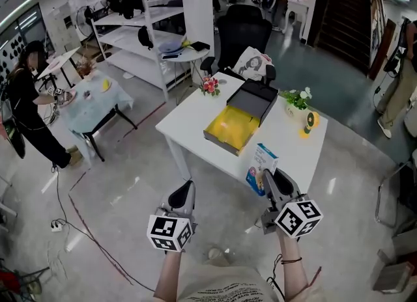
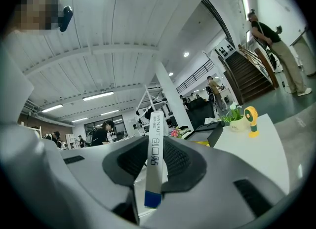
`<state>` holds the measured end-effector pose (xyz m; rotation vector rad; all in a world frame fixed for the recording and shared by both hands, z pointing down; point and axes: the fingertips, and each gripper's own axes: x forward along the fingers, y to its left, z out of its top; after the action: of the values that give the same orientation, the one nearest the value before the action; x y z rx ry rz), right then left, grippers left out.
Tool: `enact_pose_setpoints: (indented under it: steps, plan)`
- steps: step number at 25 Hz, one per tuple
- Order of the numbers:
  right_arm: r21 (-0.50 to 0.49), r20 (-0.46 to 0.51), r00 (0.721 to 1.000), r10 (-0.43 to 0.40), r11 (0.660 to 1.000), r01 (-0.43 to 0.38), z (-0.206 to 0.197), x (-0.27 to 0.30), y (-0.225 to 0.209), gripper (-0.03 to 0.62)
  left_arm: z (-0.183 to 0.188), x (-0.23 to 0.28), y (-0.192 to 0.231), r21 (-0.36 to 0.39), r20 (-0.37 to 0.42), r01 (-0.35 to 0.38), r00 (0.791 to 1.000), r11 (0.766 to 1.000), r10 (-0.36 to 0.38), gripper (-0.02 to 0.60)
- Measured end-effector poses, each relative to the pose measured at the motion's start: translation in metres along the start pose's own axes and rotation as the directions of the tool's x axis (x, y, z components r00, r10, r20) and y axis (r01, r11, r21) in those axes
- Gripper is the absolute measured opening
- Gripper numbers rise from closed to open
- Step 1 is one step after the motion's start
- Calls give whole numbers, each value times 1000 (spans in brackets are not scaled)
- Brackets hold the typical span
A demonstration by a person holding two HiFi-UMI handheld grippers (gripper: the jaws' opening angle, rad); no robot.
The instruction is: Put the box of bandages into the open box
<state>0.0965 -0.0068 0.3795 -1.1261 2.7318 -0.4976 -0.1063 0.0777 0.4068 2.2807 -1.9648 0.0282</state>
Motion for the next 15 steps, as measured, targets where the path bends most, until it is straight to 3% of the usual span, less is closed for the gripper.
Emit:
enact_pose_setpoints:
  steps: [15]
  plan:
    - [31, -7, 1000, -27, 999, 27, -3, 54, -15, 92, -5, 36, 38, -25, -30, 9, 1000, 1000, -10, 21]
